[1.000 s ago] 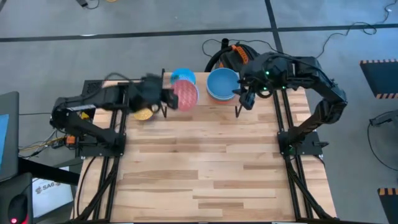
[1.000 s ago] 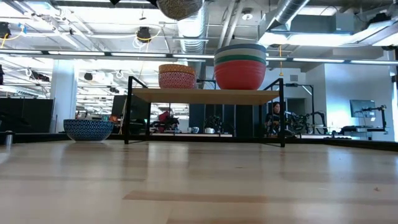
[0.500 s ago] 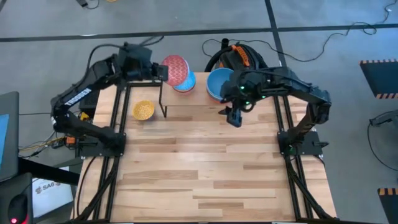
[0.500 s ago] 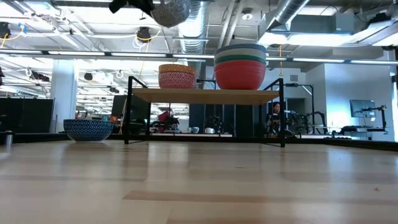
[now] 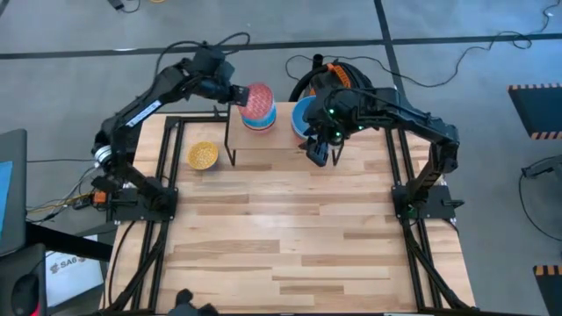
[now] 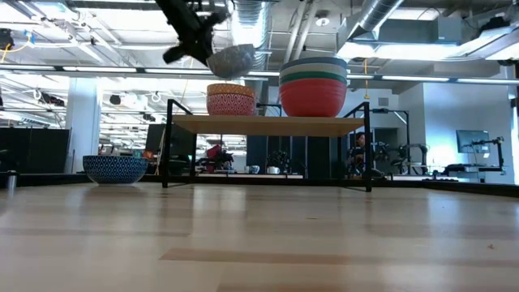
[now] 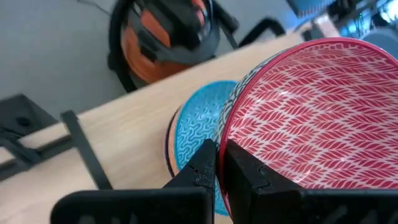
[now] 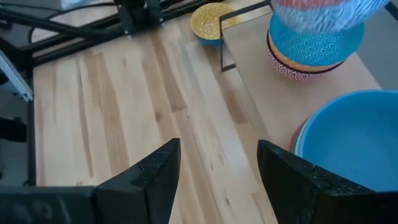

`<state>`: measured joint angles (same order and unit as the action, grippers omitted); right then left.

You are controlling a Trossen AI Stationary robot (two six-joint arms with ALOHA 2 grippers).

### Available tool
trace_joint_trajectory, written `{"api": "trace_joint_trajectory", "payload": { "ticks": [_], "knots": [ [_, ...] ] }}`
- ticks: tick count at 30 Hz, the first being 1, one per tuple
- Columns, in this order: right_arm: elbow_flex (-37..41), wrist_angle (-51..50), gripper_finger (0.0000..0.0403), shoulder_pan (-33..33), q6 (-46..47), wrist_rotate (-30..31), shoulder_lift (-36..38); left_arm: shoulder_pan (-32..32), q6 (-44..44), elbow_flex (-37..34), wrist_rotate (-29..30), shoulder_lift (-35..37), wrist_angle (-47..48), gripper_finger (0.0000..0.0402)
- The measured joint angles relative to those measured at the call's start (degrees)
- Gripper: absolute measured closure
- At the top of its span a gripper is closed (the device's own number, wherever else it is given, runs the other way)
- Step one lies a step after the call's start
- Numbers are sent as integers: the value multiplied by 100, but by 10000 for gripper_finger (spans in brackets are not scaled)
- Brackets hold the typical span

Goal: Place and stack bowls onto a shelf
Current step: Stack the blue-red patterned bowl on top of the yellow-blue patterned bowl on the shelf

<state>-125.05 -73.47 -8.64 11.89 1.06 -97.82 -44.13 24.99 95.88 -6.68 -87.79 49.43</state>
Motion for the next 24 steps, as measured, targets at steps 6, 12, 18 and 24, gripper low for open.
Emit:
{"api": "trace_joint_trajectory", "payload": {
  "ticks": [6, 12, 18, 24],
  "knots": [
    [0, -17, 163, -264, 29, -246, 0, -60, -166, 0, -197, -381, 263, 401],
    [0, -22, 163, -388, -2, -270, 0, -60, -294, 0, 170, -393, 644, 401],
    [0, -22, 163, -413, -177, -287, 0, -60, -267, 0, 208, -393, 606, 388],
    [0, 16, 163, -429, -342, -467, 0, 28, -158, 2, 365, -393, 589, 327]
  ]
}}
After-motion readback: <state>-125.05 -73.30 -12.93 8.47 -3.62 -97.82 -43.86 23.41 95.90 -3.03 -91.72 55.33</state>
